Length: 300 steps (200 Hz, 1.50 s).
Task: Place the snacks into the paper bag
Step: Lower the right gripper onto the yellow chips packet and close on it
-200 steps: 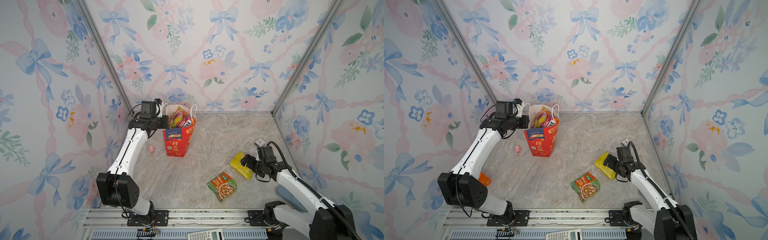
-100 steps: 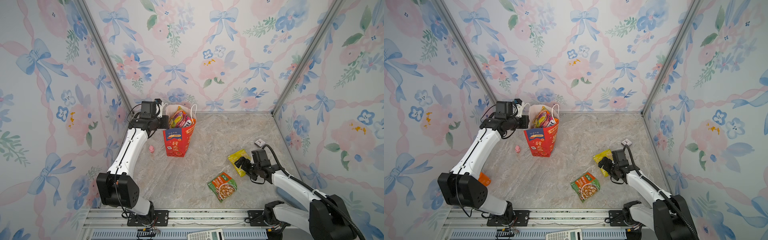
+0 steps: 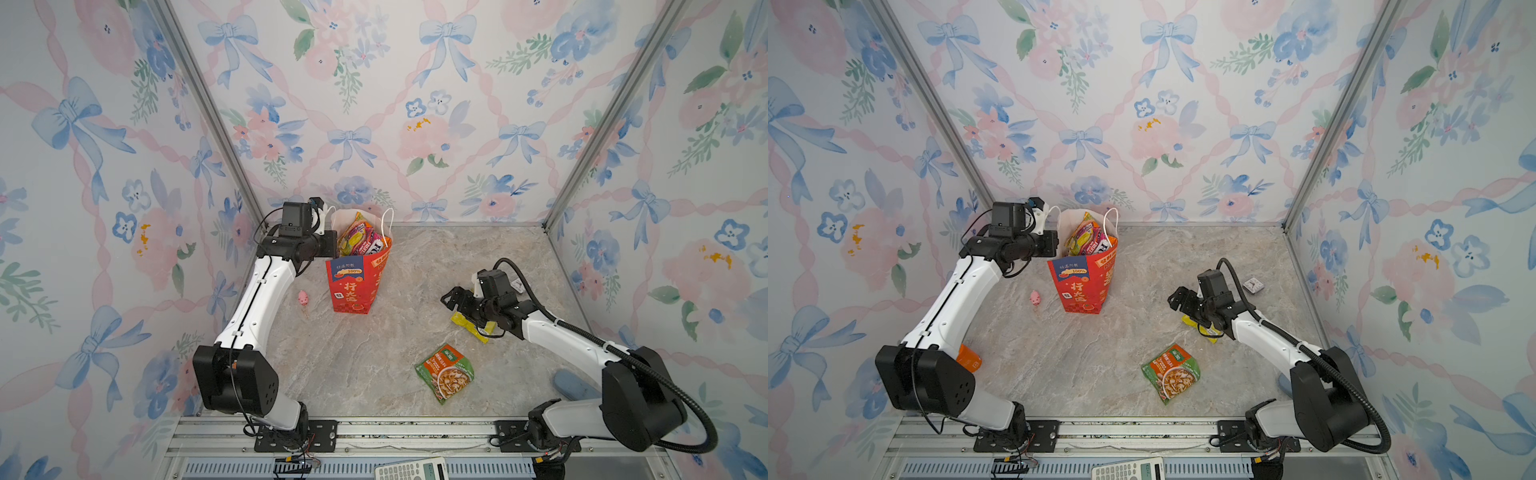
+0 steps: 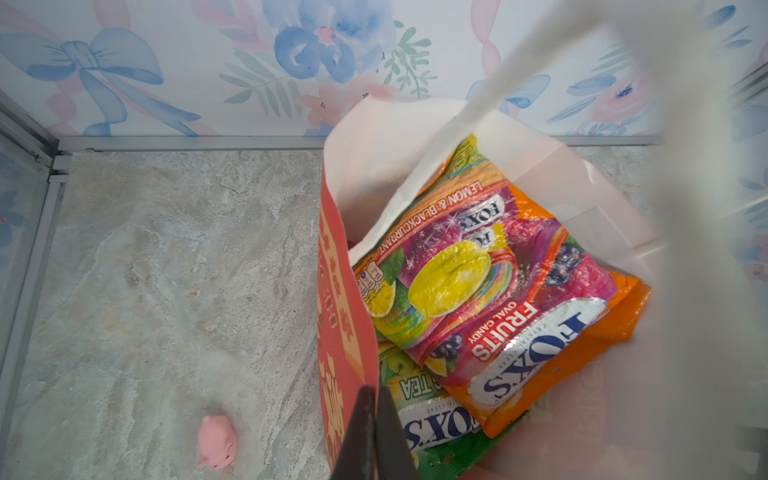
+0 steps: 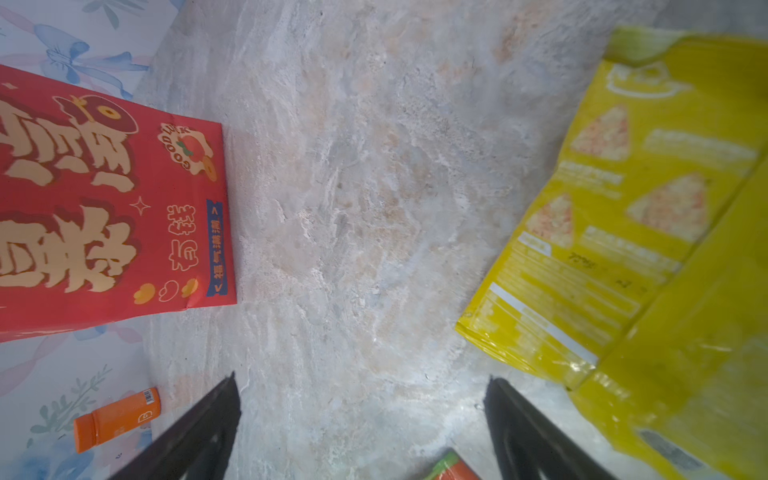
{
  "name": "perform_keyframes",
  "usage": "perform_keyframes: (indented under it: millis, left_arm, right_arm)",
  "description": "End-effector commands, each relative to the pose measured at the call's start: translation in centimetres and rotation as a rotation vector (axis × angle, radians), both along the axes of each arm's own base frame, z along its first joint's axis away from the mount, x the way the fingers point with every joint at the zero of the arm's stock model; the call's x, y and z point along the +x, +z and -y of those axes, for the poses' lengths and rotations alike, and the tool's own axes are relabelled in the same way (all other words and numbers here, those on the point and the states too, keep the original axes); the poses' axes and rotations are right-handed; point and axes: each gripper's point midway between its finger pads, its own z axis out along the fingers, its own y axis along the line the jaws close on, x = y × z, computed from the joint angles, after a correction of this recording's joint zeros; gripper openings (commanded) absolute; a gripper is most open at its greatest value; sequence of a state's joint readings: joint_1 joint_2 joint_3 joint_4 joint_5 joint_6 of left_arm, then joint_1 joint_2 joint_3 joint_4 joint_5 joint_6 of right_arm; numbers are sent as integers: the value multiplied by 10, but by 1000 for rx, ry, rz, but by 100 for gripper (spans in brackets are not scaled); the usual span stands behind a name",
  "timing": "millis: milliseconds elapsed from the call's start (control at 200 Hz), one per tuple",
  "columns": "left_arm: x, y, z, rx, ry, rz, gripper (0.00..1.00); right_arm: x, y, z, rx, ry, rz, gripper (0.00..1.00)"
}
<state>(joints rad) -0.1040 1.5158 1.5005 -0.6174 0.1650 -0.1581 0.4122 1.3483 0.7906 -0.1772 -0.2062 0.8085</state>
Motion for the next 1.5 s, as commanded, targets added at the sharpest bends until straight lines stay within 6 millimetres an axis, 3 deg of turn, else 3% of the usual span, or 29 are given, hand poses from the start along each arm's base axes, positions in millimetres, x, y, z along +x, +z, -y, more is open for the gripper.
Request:
perform_keyframes:
  millis: [0,245,455,1005,1495]
  left_arm:
    - [0,-7,1,6,-16,-10,0]
    - [1,-9,1,7,-15,-15,0]
    - [1,-9,1,5,-15,-15,0]
    - [1,-9,0,11,-13,-15,0]
    - [0,-8,-1,14,-10,-13,0]
  right_arm:
    - [-11,-3,32,-68,-34,-22,90]
    - [-29,-20,97,-95,-178,-67,89]
    - [-33,-43,121,-51,-239,-113,79]
    - [-14,-77,118,-15,-246,-152,54]
    - [-6,-83,112,-34,-222,-149,14]
